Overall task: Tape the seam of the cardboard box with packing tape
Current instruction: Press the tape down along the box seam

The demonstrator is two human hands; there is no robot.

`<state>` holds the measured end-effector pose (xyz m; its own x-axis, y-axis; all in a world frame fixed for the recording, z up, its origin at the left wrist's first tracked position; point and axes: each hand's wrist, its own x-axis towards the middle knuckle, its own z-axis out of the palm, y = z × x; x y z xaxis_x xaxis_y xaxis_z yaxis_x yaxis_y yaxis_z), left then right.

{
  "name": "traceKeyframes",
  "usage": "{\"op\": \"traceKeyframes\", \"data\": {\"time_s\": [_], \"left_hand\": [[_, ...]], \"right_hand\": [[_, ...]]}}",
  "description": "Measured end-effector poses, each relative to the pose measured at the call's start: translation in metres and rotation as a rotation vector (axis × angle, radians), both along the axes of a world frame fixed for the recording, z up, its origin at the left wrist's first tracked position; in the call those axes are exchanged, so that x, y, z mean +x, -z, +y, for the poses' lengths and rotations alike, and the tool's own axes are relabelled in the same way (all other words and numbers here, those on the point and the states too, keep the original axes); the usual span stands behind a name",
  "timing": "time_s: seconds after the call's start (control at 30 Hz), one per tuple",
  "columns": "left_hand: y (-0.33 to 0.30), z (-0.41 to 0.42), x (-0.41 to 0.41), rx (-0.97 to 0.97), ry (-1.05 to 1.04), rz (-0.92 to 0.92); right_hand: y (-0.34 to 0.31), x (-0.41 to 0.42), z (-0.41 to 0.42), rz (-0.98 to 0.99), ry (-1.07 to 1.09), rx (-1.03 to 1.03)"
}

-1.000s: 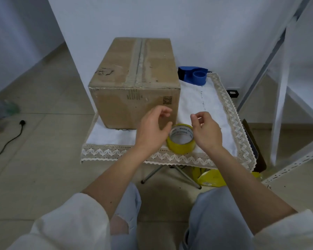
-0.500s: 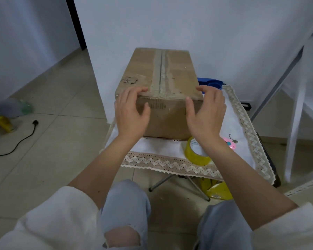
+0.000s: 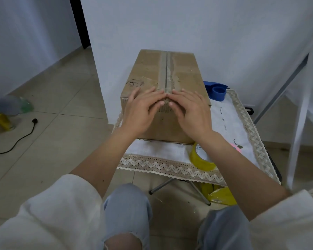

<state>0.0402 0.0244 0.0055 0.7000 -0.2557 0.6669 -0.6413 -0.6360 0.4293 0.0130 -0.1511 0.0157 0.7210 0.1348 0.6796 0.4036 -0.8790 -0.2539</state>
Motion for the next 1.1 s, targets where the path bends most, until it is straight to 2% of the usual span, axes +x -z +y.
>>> {"op": "traceKeyframes", "data": {"time_s": [0.33,0.77,1.1], "left_hand": [[0.006,-0.001,0.004,-0.031,0.015,-0.021],[0.014,0.002,0.008,0.04,0.018,-0.073],[0.016,0.006,0.005,0.113,0.021,-0.109]], "right_hand": [[0.012,0.004,-0.006,-0.106,-0.016,0.007],[0.025,0.012,-0.004,-0.267,0.019,0.011],[0.029,0.01,-0.005,-0.266,0.033,-0.067]]}}
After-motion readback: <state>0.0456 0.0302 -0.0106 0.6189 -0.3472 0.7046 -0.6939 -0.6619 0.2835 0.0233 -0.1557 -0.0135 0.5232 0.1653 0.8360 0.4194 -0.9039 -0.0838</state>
